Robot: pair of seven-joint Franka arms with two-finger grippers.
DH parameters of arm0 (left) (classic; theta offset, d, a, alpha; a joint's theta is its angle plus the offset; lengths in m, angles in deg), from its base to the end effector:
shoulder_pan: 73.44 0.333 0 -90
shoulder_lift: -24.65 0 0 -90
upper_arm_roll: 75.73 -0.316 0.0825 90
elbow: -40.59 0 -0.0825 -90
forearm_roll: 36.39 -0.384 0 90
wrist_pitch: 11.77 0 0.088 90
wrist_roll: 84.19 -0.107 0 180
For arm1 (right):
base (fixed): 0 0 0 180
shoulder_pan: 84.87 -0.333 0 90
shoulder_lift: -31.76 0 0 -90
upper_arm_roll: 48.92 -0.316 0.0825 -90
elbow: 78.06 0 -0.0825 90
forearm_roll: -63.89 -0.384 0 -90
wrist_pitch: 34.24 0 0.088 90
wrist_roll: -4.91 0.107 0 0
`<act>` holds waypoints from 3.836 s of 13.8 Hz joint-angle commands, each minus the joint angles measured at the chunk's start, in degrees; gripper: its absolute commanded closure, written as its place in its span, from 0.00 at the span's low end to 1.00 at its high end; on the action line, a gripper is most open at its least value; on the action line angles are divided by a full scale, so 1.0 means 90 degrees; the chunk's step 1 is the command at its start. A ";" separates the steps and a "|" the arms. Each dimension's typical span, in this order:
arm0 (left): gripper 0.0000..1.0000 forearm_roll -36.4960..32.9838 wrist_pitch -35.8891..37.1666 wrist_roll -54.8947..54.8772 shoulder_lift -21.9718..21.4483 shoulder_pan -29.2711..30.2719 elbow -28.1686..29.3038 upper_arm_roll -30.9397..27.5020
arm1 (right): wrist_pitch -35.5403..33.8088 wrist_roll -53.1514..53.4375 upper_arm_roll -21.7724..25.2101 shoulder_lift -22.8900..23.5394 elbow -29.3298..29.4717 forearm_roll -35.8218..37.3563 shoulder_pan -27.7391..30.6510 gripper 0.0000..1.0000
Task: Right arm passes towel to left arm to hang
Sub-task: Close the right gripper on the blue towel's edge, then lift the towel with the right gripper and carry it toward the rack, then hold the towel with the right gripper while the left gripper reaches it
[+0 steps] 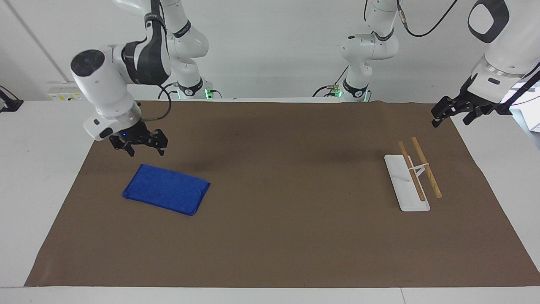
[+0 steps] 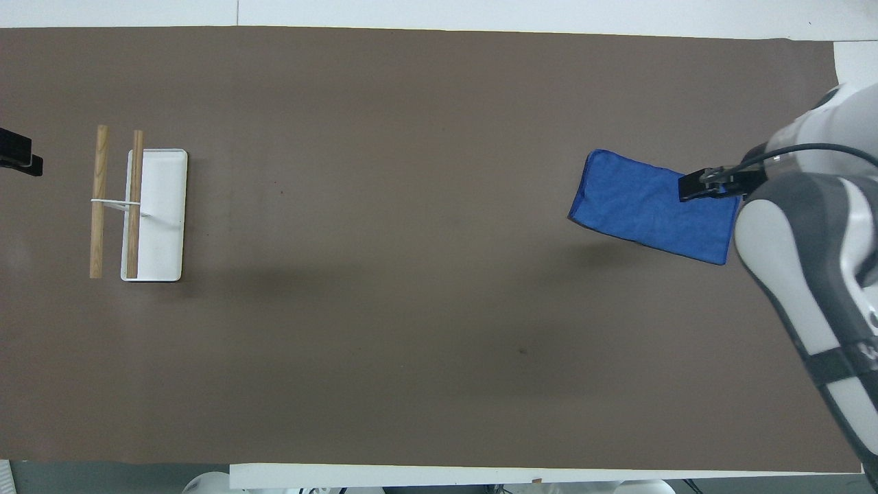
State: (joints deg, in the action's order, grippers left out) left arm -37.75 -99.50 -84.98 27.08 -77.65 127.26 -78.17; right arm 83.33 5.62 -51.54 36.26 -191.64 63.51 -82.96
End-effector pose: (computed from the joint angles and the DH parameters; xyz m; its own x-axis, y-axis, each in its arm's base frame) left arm 0.5637 -0.0153 0.6247 0.9988 -0.0437 -0.0242 -0.0443 -0.9987 -0.0252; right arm 0.5717 0.0070 0.4259 1.0000 -0.0032 -0.0090 -0.0033 -1.0000 -0.0093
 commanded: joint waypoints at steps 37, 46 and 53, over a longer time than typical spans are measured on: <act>0.00 -0.0074 0.0070 -0.0009 -0.0085 -0.0021 0.0087 -0.0022 | -0.1091 0.2386 -0.1319 0.1277 0.1926 -0.2307 -0.0115 1.00; 0.00 -0.0064 -0.0047 0.0078 -0.0095 -0.0129 0.0154 0.0007 | 0.1096 0.6716 -0.1359 0.1277 0.1692 -0.5259 -0.1950 1.00; 0.00 0.0170 -0.2613 0.4864 -0.0526 -0.1172 0.2068 0.0085 | 0.1399 0.6933 -0.1359 0.1277 0.1721 -0.6198 -0.2409 1.00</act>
State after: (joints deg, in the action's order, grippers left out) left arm -36.94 -118.00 -53.52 24.63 -85.43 140.42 -76.95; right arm 94.72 67.37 -63.66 48.10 -175.79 9.11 -103.96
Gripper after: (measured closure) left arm 0.000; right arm 0.952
